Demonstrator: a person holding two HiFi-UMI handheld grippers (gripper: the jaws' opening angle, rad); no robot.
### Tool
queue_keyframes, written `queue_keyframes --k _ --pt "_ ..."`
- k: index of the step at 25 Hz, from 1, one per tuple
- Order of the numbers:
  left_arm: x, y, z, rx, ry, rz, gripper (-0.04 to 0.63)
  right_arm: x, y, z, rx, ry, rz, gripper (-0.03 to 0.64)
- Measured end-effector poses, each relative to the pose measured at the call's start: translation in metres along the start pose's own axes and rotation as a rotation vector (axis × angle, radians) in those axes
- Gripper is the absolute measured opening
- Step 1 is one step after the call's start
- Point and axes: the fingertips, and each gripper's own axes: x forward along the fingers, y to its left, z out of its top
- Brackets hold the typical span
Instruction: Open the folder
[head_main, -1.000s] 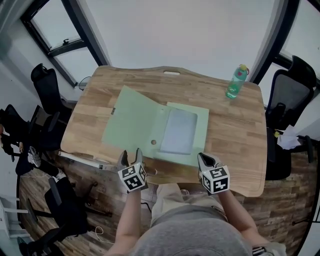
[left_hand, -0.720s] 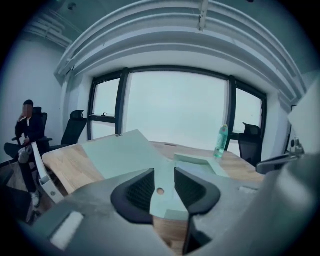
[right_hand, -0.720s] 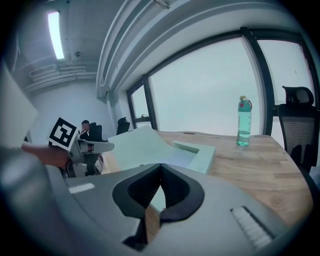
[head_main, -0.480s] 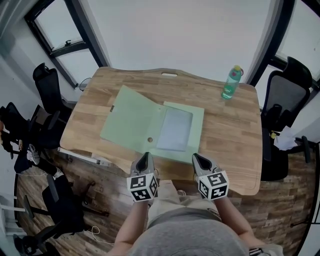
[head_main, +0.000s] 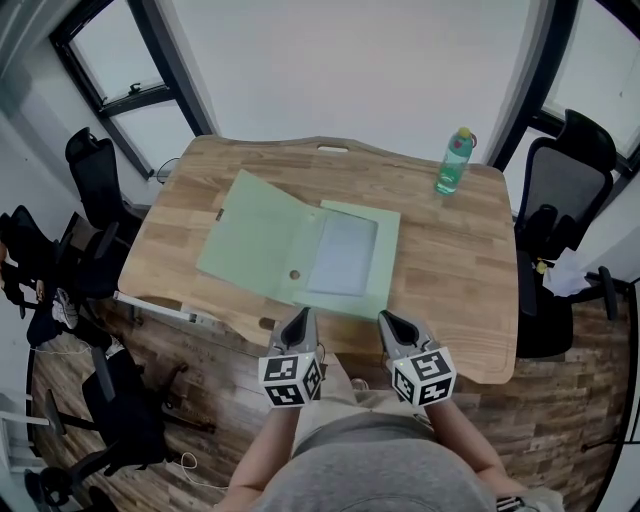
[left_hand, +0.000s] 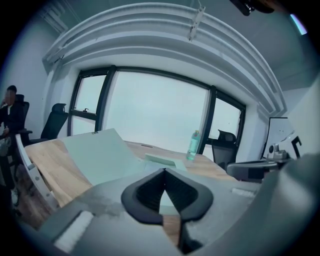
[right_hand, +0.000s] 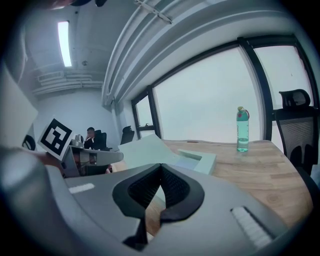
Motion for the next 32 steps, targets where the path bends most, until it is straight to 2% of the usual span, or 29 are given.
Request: queue_keyframes --k 7,12,18,32 --pt "-0.002 -0.008 -0.001 0.007 0.006 -0.024 0.004 -0.007 -0.003 0.000 0.017 -0.009 -0.011 0.000" --pt "0.001 -0.012 -0.001 0.024 0.012 -0.042 0.005 -0.006 -0.004 -0.006 -0.020 0.028 -0.020 -0.003" --pt "0.005 -0.016 -0.004 0.037 0.020 -0.070 0.005 -0.003 -0.003 -0.006 -0.015 0.032 -0.008 -0.003" --pt "0.014 -0.012 -0.003 0.033 0.023 -0.103 0.005 0.008 -0.005 -0.001 0.002 0.024 -0.016 -0.003"
